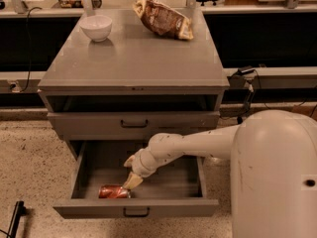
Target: Pick coke can from middle drawer and place on counter
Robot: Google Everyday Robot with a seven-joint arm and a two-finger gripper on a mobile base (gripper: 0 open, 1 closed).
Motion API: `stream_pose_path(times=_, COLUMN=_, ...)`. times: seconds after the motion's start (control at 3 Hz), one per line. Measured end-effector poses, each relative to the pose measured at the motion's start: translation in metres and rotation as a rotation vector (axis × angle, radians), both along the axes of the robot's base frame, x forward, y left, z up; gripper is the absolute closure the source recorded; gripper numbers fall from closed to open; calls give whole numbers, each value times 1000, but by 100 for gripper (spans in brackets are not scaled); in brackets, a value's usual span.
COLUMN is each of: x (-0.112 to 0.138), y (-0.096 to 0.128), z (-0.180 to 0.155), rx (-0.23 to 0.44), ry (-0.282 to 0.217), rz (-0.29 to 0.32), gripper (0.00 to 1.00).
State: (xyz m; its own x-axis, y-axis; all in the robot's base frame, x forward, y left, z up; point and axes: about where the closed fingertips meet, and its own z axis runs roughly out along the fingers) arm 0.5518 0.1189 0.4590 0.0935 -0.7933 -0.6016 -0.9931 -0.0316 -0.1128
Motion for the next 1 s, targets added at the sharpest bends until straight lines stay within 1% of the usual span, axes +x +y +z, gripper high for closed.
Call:
stream_pose_path(times=0.33, x=2, y=9, z=-15, rx=-1, ry=-3, rz=9, gripper=44)
stream_pose_path(times=0.67, x=1, y=18, z=-31, rx=0, ry=3, rz=18, gripper=55)
stream_pose_path(times=1.0, x=-1, y=23, z=-43, rx=16, ry=17, rz=33, gripper=55)
